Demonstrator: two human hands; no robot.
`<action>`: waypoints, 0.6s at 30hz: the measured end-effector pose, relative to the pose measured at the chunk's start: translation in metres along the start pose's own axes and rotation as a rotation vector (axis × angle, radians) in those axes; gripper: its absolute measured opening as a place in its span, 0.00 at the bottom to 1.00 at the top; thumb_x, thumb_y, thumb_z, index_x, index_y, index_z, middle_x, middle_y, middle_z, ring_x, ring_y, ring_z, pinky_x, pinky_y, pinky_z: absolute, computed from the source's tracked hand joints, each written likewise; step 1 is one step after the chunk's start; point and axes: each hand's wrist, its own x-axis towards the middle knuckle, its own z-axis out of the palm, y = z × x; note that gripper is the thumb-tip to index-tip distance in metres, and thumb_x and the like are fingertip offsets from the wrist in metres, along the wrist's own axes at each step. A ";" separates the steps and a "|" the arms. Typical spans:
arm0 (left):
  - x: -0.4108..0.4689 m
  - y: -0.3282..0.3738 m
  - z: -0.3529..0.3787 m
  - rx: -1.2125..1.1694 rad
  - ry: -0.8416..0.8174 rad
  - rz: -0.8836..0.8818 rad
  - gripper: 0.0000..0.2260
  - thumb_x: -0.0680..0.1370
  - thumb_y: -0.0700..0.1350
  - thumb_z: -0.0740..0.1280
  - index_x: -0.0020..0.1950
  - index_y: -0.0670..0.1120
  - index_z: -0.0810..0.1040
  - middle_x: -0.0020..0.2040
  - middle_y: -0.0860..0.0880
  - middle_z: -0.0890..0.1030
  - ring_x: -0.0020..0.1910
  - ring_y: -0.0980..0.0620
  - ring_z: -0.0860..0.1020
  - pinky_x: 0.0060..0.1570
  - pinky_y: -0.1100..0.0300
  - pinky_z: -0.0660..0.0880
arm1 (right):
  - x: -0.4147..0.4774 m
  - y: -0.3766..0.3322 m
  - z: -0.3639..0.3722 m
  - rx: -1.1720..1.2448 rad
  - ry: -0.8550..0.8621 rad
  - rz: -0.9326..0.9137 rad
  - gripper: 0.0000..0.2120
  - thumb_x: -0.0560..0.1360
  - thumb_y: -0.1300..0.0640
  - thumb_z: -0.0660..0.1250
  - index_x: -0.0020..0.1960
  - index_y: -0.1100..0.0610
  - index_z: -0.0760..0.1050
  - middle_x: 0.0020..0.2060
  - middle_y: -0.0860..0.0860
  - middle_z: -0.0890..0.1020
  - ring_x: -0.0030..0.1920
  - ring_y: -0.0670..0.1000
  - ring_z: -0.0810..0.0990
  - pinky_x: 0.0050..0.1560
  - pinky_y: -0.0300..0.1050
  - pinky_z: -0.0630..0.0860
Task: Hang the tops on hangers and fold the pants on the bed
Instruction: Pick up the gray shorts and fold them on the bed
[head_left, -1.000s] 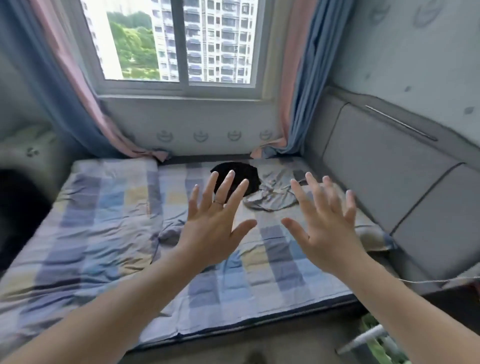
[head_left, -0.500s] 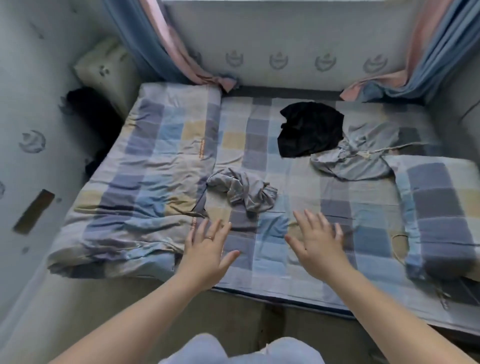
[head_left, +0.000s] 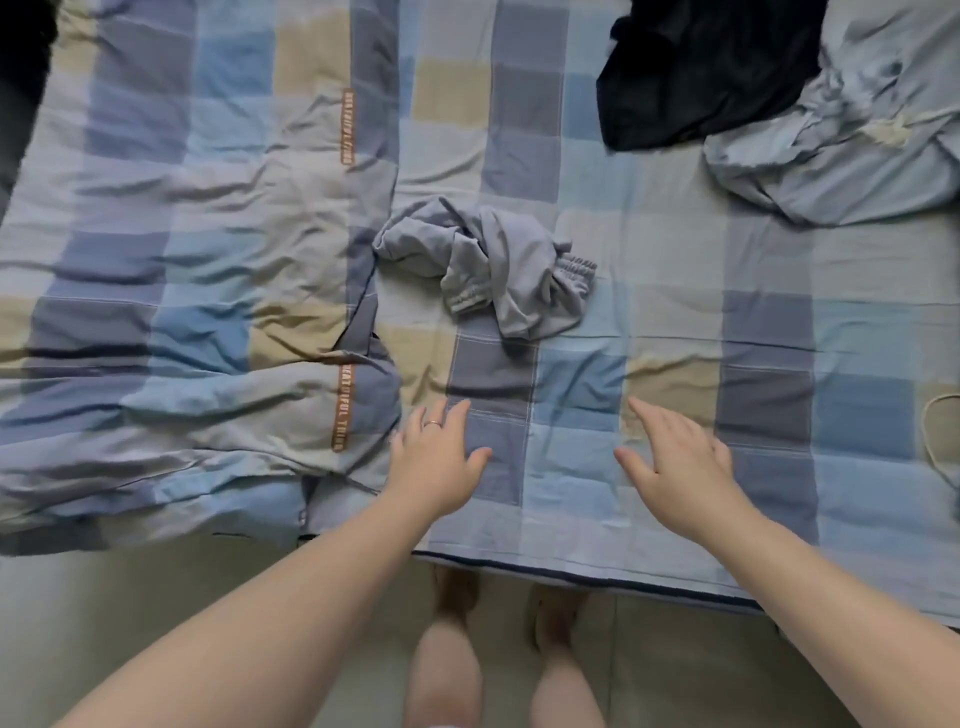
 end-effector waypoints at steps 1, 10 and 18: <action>0.024 -0.006 0.005 -0.028 -0.007 -0.021 0.31 0.81 0.60 0.59 0.81 0.54 0.54 0.82 0.49 0.54 0.80 0.45 0.51 0.75 0.44 0.54 | 0.021 -0.002 0.009 0.011 0.004 0.005 0.28 0.82 0.41 0.56 0.80 0.44 0.54 0.76 0.44 0.64 0.77 0.49 0.59 0.72 0.54 0.57; 0.248 -0.083 -0.045 -0.043 0.205 -0.032 0.33 0.80 0.53 0.64 0.81 0.56 0.52 0.83 0.46 0.51 0.79 0.41 0.52 0.74 0.42 0.57 | 0.220 -0.116 0.045 0.056 0.189 -0.253 0.31 0.79 0.50 0.65 0.79 0.49 0.60 0.74 0.50 0.68 0.74 0.54 0.63 0.70 0.55 0.59; 0.366 -0.140 -0.094 -0.471 0.345 0.071 0.36 0.79 0.44 0.68 0.82 0.48 0.52 0.76 0.43 0.67 0.71 0.44 0.69 0.62 0.65 0.64 | 0.363 -0.225 0.052 -0.165 0.289 -0.448 0.36 0.75 0.49 0.67 0.80 0.46 0.55 0.79 0.54 0.58 0.79 0.59 0.55 0.73 0.60 0.54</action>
